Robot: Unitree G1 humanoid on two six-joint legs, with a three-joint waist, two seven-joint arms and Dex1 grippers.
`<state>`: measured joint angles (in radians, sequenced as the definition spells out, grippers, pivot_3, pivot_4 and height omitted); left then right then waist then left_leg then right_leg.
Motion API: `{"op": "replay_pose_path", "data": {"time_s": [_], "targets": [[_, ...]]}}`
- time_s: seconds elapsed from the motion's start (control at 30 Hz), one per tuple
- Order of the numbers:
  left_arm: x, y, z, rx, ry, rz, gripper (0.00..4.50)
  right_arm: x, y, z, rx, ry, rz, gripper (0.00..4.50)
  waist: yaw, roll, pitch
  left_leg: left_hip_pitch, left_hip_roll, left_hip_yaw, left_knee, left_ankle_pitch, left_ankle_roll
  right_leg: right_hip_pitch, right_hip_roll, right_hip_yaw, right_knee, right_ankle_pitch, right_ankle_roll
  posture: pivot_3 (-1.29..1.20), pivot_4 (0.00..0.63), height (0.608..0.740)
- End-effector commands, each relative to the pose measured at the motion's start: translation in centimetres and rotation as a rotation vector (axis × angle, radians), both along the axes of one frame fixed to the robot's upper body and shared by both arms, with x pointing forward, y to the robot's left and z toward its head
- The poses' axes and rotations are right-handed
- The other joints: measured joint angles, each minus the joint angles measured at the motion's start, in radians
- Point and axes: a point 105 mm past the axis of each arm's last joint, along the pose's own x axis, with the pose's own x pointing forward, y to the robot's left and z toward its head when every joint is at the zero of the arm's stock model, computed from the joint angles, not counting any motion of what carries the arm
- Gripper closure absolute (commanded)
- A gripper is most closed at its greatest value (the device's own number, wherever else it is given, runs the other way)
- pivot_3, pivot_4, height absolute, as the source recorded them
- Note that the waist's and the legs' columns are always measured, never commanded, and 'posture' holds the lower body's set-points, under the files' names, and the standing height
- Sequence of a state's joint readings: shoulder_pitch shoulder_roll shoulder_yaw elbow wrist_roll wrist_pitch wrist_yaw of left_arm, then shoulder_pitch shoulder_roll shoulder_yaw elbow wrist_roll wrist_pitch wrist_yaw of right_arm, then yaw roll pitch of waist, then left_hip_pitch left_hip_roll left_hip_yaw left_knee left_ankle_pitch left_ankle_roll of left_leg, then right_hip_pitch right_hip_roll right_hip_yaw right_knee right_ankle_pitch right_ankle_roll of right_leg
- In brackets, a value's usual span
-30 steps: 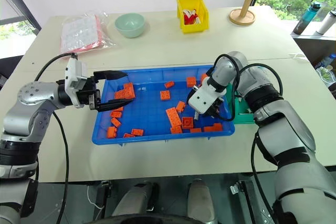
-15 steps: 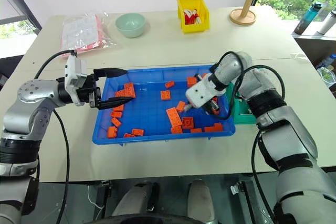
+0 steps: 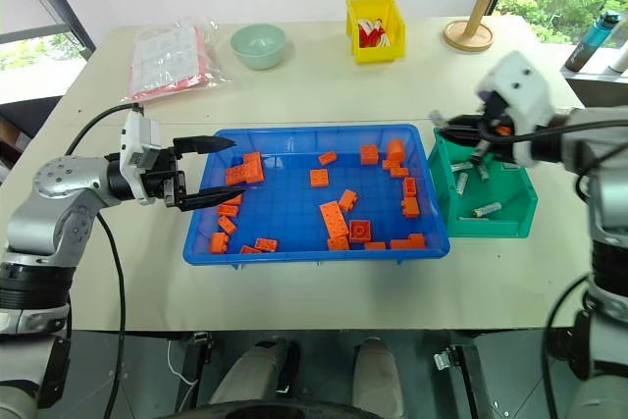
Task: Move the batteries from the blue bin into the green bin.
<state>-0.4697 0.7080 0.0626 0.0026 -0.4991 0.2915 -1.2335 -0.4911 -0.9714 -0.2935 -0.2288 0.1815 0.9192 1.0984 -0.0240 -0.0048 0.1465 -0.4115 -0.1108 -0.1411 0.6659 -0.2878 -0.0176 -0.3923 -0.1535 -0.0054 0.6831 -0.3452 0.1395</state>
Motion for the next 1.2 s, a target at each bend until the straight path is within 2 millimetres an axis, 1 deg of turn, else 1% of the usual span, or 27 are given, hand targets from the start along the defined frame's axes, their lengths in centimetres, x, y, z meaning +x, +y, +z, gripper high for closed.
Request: {"op": "replay_pose_path", "data": {"time_s": [0.03, 0.1, 0.17, 0.2, 0.23, 0.27, 0.3, 0.4, 0.47, 0.53, 0.63, 0.67, 0.8, 0.87, 0.97, 1.03, 1.13, 1.2], "targets": [[0.1, 0.3, 1.5, 0.004, -0.024, -0.012, 0.0, -1.6, -1.0, -0.5, -0.011, 0.018, -0.05, 4.49, 0.003, 0.0, 0.0, 0.0, 0.0, 0.001, 0.0, 0.0, 0.0, 0.0, 0.0, 0.0, 0.0, 0.0, 0.0, 0.0, 0.15, 0.719], [0.3, 0.2, 1.6, 0.007, -0.023, -0.014, 0.0, -1.9, -1.7, -1.7, -0.021, 0.045, -0.085, 4.49, 0.003, 0.0, 0.0, 0.0, 0.001, 0.001, 0.0, 0.0, 0.0, 0.0, 0.0, 0.0, 0.0, 0.0, 0.0, 0.0, 0.15, 0.719], [0.4, 0.2, 1.6, 0.011, -0.023, -0.019, 0.0, -2.0, -1.9, -2.5, -0.017, 0.057, -0.101, 3.45, 0.002, 0.0, 0.0, 0.0, 0.001, 0.002, 0.0, 0.0, 0.0, 0.0, 0.0, 0.0, 0.001, 0.0, 0.0, 0.0, 0.15, 0.719], [0.4, 0.2, 1.6, 0.012, -0.025, -0.024, 0.0, -2.0, -1.8, -2.6, -0.017, 0.053, -0.098, 3.11, 0.001, 0.0, 0.0, 0.0, 0.001, 0.003, 0.0, 0.0, 0.0, 0.0, 0.0, 0.0, 0.001, 0.0, 0.0, 0.0, 0.15, 0.719], [0.4, 0.2, 1.6, 0.013, -0.027, -0.028, 0.0, -1.9, -1.8, -2.5, -0.018, 0.044, -0.093, 2.63, 0.001, 0.0, 0.0, 0.0, 0.001, 0.002, 0.0, 0.0, 0.0, 0.0, 0.0, 0.0, 0.0, 0.0, 0.0, 0.0, 0.15, 0.719], [0.4, 0.1, 1.6, 0.015, -0.028, -0.03, 0.0, -1.8, -1.7, -2.3, -0.023, 0.031, -0.086, 2.03, 0.002, 0.0, 0.0, 0.0, 0.001, 0.002, 0.0, 0.0, 0.0, 0.0, 0.0, 0.0, 0.0, 0.0, 0.0, 0.0, 0.15, 0.719], [0.4, 0.1, 1.6, 0.017, -0.03, -0.031, 0.0, -1.9, -1.7, -2.0, -0.028, 0.019, -0.073, 1.62, 0.002, 0.0, 0.0, 0.0, 0.001, 0.002, 0.0, 0.0, 0.0, 0.0, 0.001, 0.0, 0.0, 0.0, 0.0, 0.0, 0.15, 0.719], [0.2, 0.3, 1.8, 0.022, -0.038, -0.031, 0.0, -2.9, -1.7, -1.7, -0.063, 0.021, 0.039, 1.62, 0.006, 0.0, 0.0, 0.0, 0.001, 0.002, 0.0, 0.0, 0.0, 0.0, 0.0, 0.0, 0.0, 0.0, 0.0, 0.0, 0.15, 0.719], [0.0, 0.7, 1.8, 0.024, -0.039, -0.022, 0.0, -3.6, -1.9, -1.1, -0.047, 0.015, 0.103, 1.62, 0.008, -0.001, 0.0, 0.0, 0.001, 0.002, 0.001, 0.0, 0.0, 0.001, 0.0, 0.0, 0.0, 0.0, 0.0, 0.0, 0.15, 0.719], [-0.1, 1.5, 1.9, 0.031, -0.032, -0.002, 0.0, -4.1, -3.1, -0.4, -0.059, 0.014, 0.133, 1.62, 0.006, -0.001, 0.001, 0.001, 0.001, 0.002, 0.001, 0.0, 0.0, 0.002, 0.0, 0.0, 0.0, 0.0, 0.0, 0.0, 0.15, 0.719], [-0.5, 2.6, 2.3, 0.053, -0.032, 0.021, 0.0, -4.9, -6.0, 1.2, -0.043, 0.027, 0.132, 1.62, 0.005, -0.001, 0.001, 0.001, 0.001, 0.002, 0.0, 0.0, 0.0, 0.002, 0.001, 0.0, -0.001, 0.0, 0.0, 0.0, 0.15, 0.719], [-0.6, 2.9, 2.5, 0.057, -0.034, 0.027, 0.0, -5.1, -6.6, 1.5, -0.033, 0.029, 0.135, 1.62, 0.004, -0.001, 0.001, 0.001, 0.001, 0.002, 0.0, 0.0, 0.0, 0.002, 0.001, 0.0, -0.001, 0.0, 0.0, 0.0, 0.15, 0.719], [-1.0, 4.6, 4.0, 0.058, -0.041, 0.065, 0.0, -6.6, -10.6, 2.3, 0.017, 0.056, 0.083, 1.62, 0.004, -0.001, 0.001, 0.002, 0.002, 0.002, 0.0, 0.0, 0.0, 0.002, 0.001, 0.0, -0.002, 0.0, 0.0, 0.0, 0.15, 0.719], [-1.2, 5.1, 4.6, 0.053, -0.037, 0.074, 0.0, -7.1, -11.5, 2.3, 0.045, 0.074, 0.074, 1.62, 0.003, -0.001, 0.001, 0.002, 0.002, 0.002, 0.0, 0.0, 0.0, 0.002, 0.001, 0.0, -0.002, 0.0, 0.0, 0.0, 0.15, 0.719], [-1.2, 5.8, 5.2, 0.047, -0.035, 0.094, 0.0, -7.1, -12.3, 1.7, 0.044, 0.09, 0.057, 1.62, 0.0, -0.001, 0.001, 0.002, 0.002, 0.002, 0.0, 0.0, 0.0, 0.002, 0.001, 0.0, -0.002, 0.0, 0.0, 0.0, 0.15, 0.719], [-1.3, 6.2, 5.6, 0.034, -0.03, 0.106, 0.0, -6.9, -12.5, 1.4, 0.041, 0.079, 0.051, 1.62, -0.003, 0.0, 0.001, 0.002, 0.002, 0.003, 0.0, 0.0, 0.0, 0.002, 0.001, 0.0, -0.002, 0.0, 0.0, 0.0, 0.15, 0.719], [-1.3, 6.7, 6.3, 0.019, -0.033, 0.118, 0.0, -6.8, -12.2, 1.1, 0.067, 0.071, 0.061, 1.62, -0.007, 0.0, 0.001, 0.002, 0.003, 0.003, 0.0, 0.0, 0.0, 0.002, 0.001, 0.0, -0.002, 0.0, 0.0, 0.0, 0.15, 0.719], [-1.4, 7.0, 6.6, 0.027, -0.041, 0.124, 0.0, -6.7, -11.8, 0.5, 0.075, 0.08, 0.074, 1.62, -0.009, 0.0, 0.001, 0.002, 0.003, 0.002, 0.0, 0.0, 0.0, 0.002, 0.001, 0.0, -0.002, 0.0, 0.0, 0.0, 0.15, 0.719]]}}
